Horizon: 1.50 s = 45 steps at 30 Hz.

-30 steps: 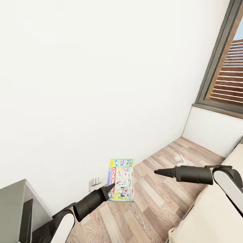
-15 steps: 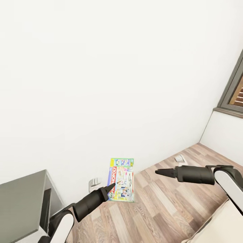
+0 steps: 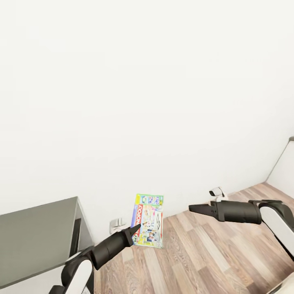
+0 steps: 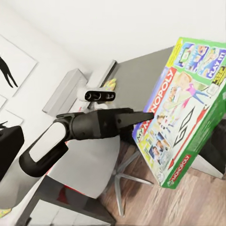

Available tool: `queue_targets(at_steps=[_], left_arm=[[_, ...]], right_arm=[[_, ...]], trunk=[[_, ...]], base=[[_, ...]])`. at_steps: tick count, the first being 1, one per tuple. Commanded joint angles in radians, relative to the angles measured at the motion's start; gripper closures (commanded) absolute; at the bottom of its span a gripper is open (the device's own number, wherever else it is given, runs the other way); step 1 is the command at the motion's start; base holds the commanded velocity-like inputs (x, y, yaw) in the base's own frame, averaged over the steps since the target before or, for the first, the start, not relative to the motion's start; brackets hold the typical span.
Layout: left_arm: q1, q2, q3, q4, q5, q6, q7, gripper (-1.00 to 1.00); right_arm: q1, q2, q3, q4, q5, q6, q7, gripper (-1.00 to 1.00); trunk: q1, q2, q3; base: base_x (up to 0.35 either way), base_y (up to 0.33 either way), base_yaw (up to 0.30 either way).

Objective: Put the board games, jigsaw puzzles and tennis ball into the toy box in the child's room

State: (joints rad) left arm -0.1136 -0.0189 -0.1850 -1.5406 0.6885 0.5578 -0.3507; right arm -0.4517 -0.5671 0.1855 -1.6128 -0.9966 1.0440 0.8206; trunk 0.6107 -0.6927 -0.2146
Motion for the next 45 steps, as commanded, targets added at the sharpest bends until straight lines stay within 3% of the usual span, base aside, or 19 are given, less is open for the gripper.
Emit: queue_targets(at_steps=[1, 6, 11, 18, 22, 27, 35, 37, 45], left_arm=[[-0.001, -0.003, 0.0, 0.0, -0.018, 0.007, 0.002, 1.0], [0.001, -0.029, -0.003, 0.0, -0.116, 0.001, 0.006, 1.0], [0.007, -0.049, -0.003, 0.002, -0.152, -0.05, 0.012, 1.0], [0.035, -0.048, 0.001, 0.005, -0.155, -0.111, -0.024, 1.0], [0.064, -0.045, 0.006, 0.011, -0.154, -0.224, -0.103, 1.0], [0.077, -0.044, 0.005, 0.033, -0.154, -0.315, -0.175, 1.0], [0.084, -0.045, 0.0, 0.058, -0.155, -0.374, -0.223, 1.0], [0.085, -0.047, -0.001, 0.06, -0.156, -0.379, -0.227, 1.0], [0.085, -0.052, -0.004, 0.064, -0.159, -0.386, -0.242, 1.0]], right_arm=[[-0.001, 0.0, 0.001, 0.0, 0.002, 0.003, 0.005, -1.0], [-0.001, 0.006, 0.002, 0.0, 0.006, 0.003, 0.008, -1.0], [-0.001, 0.007, -0.001, 0.001, 0.008, 0.003, 0.007, -1.0], [-0.002, 0.005, -0.014, 0.006, 0.011, 0.003, 0.006, -1.0], [-0.003, 0.006, -0.018, 0.016, 0.011, 0.003, 0.005, -1.0], [-0.007, 0.011, -0.02, 0.038, 0.011, 0.003, 0.001, -1.0], [-0.045, 0.028, -0.018, 0.138, 0.003, 0.003, -0.087, -1.0], [-0.054, 0.038, -0.017, 0.152, 0.002, 0.003, -0.1, -1.0], [-0.063, 0.124, -0.019, 0.17, 0.002, 0.003, -0.126, -1.0]], trunk=[[0.0, -0.001, -0.002], [0.0, -0.001, -0.001], [0.0, -0.001, -0.001], [0.0, -0.001, -0.001], [0.0, -0.001, -0.001], [0.0, -0.001, -0.001], [0.0, -0.001, -0.001], [0.0, -0.001, -0.001], [0.0, -0.001, -0.001]], base=[[0.0, 0.0, 0.29], [0.0, 0.0, 0.291], [0.0, 0.0, 0.293], [0.0, 0.0, 0.294], [0.0, 0.0, 0.295], [0.0, 0.0, 0.295], [0.0, 0.0, 0.269], [0.0, 0.0, 0.131], [0.0, 0.0, 0.042]])
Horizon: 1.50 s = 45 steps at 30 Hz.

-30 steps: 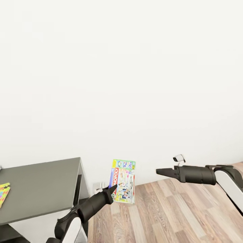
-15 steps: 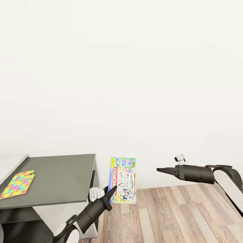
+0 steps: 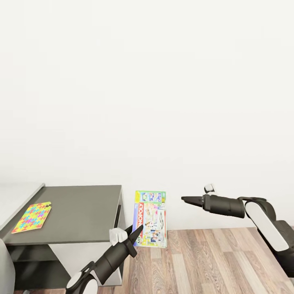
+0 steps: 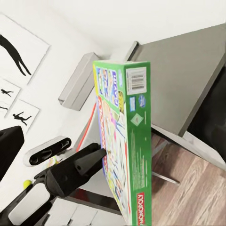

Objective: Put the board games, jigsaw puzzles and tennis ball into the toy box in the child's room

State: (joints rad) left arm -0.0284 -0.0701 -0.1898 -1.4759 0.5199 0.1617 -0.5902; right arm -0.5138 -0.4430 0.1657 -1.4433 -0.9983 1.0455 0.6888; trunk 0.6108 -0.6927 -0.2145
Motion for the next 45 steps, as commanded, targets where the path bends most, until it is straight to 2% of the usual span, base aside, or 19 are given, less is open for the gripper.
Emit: queue_targets(at_steps=[1, 9, 12, 14, 15, 21, 28, 34, 45], left_arm=[[-0.001, -0.001, 0.001, 0.0, 0.011, 0.009, -0.005, 1.0], [-0.001, -0.008, 0.0, 0.0, 0.016, 0.012, -0.014, 1.0], [-0.003, -0.018, 0.0, 0.0, 0.016, 0.013, -0.013, 1.0], [-0.003, -0.025, 0.0, 0.0, 0.017, 0.015, -0.013, 1.0], [-0.003, -0.027, 0.0, -0.001, 0.017, 0.016, -0.014, 1.0], [-0.005, -0.031, 0.0, -0.001, 0.018, 0.018, -0.014, 1.0], [-0.006, -0.033, 0.001, -0.001, 0.021, 0.02, -0.014, 1.0], [-0.009, -0.032, 0.001, -0.001, 0.053, 0.021, -0.011, 1.0], [-0.012, -0.027, 0.007, -0.01, 0.066, 0.023, -0.011, 1.0]], right_arm=[[-0.001, 0.006, 0.001, 0.001, 0.005, 0.002, 0.001, -1.0], [-0.001, 0.03, 0.0, 0.003, 0.005, 0.002, -0.048, -1.0], [-0.001, 0.058, 0.001, 0.003, 0.01, 0.002, -0.066, -1.0], [0.001, 0.092, 0.0, 0.003, 0.012, 0.002, -0.096, -1.0], [0.003, 0.1, 0.0, 0.003, 0.012, 0.002, -0.11, -1.0], [0.01, 0.123, 0.0, 0.0, 0.013, 0.002, -0.158, -1.0], [0.013, 0.132, 0.001, -0.001, 0.013, 0.002, -0.177, -1.0], [0.014, 0.135, 0.001, -0.002, 0.013, 0.002, -0.183, -1.0], [0.014, 0.136, 0.003, -0.002, 0.013, 0.002, -0.185, -1.0]], trunk=[[0.0, -0.001, -0.002], [0.0, -0.001, -0.002], [0.0, -0.001, -0.002], [0.0, -0.001, -0.002], [0.0, -0.001, -0.002], [0.0, -0.001, -0.002], [0.0, -0.001, -0.002], [0.0, -0.001, -0.002], [0.0, -0.001, -0.002]], base=[[0.0, 0.0, 0.012], [0.0, 0.0, 0.005], [0.0, 0.0, 0.001], [0.0, 0.0, 0.0], [0.0, 0.0, 0.0], [0.0, 0.0, 0.0], [0.0, 0.0, 0.0], [0.0, 0.0, 0.0], [0.0, 0.0, 0.0]])
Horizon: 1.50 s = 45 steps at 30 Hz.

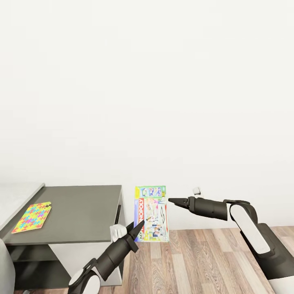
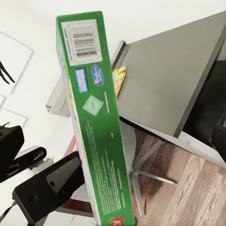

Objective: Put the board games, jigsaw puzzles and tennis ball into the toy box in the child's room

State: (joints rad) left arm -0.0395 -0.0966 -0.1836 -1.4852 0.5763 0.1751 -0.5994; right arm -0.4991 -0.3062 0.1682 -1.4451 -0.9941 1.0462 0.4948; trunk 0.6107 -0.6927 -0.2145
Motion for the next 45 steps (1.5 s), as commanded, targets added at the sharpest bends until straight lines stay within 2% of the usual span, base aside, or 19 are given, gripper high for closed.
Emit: queue_targets(at_steps=[1, 21, 34, 37, 38, 45], left_arm=[[-0.002, 0.0, 0.002, -0.001, 0.01, 0.01, -0.002, 1.0], [-0.03, 0.007, 0.016, 0.005, 0.01, 0.015, -0.002, 1.0], [-0.035, 0.005, 0.021, 0.0, 0.013, 0.064, -0.003, 1.0], [-0.035, 0.005, 0.02, -0.005, 0.014, 0.09, -0.005, 1.0], [-0.036, 0.005, 0.019, -0.006, 0.013, 0.102, -0.006, 1.0], [-0.036, 0.005, 0.015, -0.012, 0.012, 0.118, -0.008, 1.0]], right_arm=[[-0.001, -0.001, 0.001, 0.0, 0.008, 0.001, 0.009, -1.0], [-0.001, -0.002, 0.014, -0.003, -0.001, 0.001, 0.017, -1.0], [-0.001, 0.013, 0.021, -0.003, 0.003, 0.001, 0.015, -1.0], [-0.002, 0.016, 0.034, -0.002, 0.005, 0.001, 0.013, -1.0], [-0.004, 0.017, 0.049, -0.001, 0.006, 0.001, 0.012, -1.0], [-0.008, 0.018, 0.097, 0.0, 0.009, 0.001, 0.01, -1.0]], trunk=[[0.0, -0.001, -0.002], [0.0, -0.001, -0.002], [0.0, -0.001, -0.002], [0.0, -0.001, -0.002], [0.0, -0.001, -0.002], [0.0, -0.001, -0.002]], base=[[0.0, 0.0, 0.0], [0.0, 0.0, 0.0], [0.0, 0.0, 0.0], [0.0, 0.0, 0.0], [0.0, 0.0, 0.0], [0.0, 0.0, 0.0]])
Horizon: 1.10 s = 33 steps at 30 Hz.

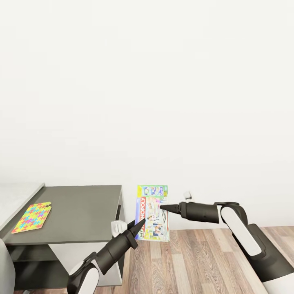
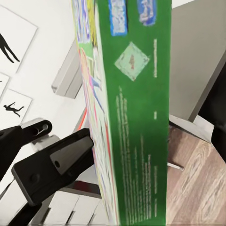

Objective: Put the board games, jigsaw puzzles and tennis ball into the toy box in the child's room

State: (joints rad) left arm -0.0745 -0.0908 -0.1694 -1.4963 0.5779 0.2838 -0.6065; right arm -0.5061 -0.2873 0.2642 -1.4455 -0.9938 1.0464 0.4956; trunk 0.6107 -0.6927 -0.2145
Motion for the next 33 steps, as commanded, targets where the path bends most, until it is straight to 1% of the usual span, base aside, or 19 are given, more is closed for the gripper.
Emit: queue_targets(at_steps=[1, 7, 10, 11, 15, 19, 33], left_arm=[[-0.001, 0.0, 0.0, -0.001, 0.01, 0.011, -0.001, 1.0], [-0.001, 0.001, 0.0, -0.002, 0.01, 0.013, -0.002, 1.0], [-0.001, 0.001, -0.001, -0.002, 0.01, 0.014, -0.002, 1.0], [-0.001, 0.001, -0.001, -0.002, 0.01, 0.014, -0.002, 1.0], [-0.001, 0.002, -0.001, -0.002, 0.01, 0.015, -0.002, 1.0], [-0.001, 0.002, 0.0, -0.002, 0.01, 0.015, -0.002, 1.0], [-0.001, 0.003, 0.006, -0.013, 0.01, 0.016, -0.004, 1.0]], right_arm=[[-0.002, -0.001, 0.005, 0.0, 0.008, 0.001, 0.009, -1.0], [-0.007, -0.001, 0.017, 0.002, 0.015, 0.001, 0.008, -1.0], [-0.01, -0.001, 0.02, 0.003, 0.033, 0.001, 0.008, -1.0], [-0.01, -0.001, 0.02, 0.003, 0.033, 0.001, 0.008, -1.0], [-0.013, 0.0, 0.024, 0.003, 0.064, 0.001, 0.009, -1.0], [-0.014, 0.002, 0.026, 0.003, 0.079, 0.001, 0.009, -1.0], [-0.014, 0.005, 0.038, 0.003, 0.093, 0.001, 0.009, -1.0]], trunk=[[0.0, -0.001, -0.002], [0.0, -0.001, -0.002], [0.0, -0.001, -0.002], [0.0, -0.001, -0.002], [0.0, -0.001, -0.002], [0.0, -0.001, -0.002], [0.0, -0.001, -0.002]], base=[[0.0, 0.0, 0.0], [0.0, 0.0, 0.0], [0.0, 0.0, 0.0], [0.0, 0.0, 0.0], [0.0, 0.0, 0.0], [0.0, 0.0, 0.0], [0.0, 0.0, 0.0]])
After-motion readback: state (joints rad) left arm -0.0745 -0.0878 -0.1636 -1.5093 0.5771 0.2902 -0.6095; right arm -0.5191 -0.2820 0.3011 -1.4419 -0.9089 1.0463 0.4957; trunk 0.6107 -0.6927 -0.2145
